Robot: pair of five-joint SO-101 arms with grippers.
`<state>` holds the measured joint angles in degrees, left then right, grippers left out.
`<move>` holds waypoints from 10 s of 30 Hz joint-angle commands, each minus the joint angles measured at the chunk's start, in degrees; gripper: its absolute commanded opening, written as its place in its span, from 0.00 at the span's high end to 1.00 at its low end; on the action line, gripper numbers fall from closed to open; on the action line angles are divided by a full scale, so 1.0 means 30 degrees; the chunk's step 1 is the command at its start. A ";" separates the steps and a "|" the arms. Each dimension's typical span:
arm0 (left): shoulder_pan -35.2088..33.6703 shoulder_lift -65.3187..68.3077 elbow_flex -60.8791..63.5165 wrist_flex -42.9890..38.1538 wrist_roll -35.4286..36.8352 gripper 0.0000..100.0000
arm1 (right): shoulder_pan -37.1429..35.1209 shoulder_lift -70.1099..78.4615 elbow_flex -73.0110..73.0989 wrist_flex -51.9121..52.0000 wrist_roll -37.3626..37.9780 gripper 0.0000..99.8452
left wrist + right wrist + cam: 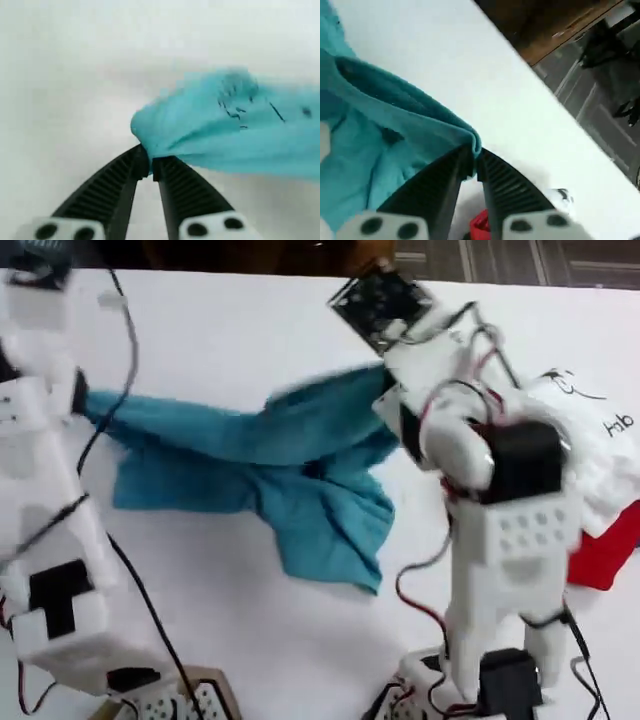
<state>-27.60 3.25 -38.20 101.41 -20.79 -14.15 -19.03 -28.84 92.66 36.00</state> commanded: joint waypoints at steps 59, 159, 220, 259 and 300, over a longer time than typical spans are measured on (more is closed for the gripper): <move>0.1465 -1.3509 0.0542 -0.9553 0.3810 0.97 | 0.9011 -0.0923 -1.2454 -0.8044 -0.5275 0.98; 0.4337 2.1656 -1.7861 -1.0549 0.3663 0.97 | 0.2505 2.2549 -1.5238 -1.0066 -0.4747 0.98; 0.2344 0.2022 0.6315 0.0293 -0.6828 0.97 | 0.1949 -0.4733 1.5385 0.1245 -0.5011 0.98; 0.2227 0.1436 0.8484 0.0293 -0.8381 0.97 | -0.2242 -1.1150 2.7663 -0.1509 0.5568 0.98; 0.1670 0.7619 0.0103 -0.3399 0.5744 0.83 | 0.1568 -1.1033 2.4293 -0.9714 0.6212 0.98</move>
<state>-23.47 20.66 -29.49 91.38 -11.12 -10.20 -52.09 46.51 71.30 55.08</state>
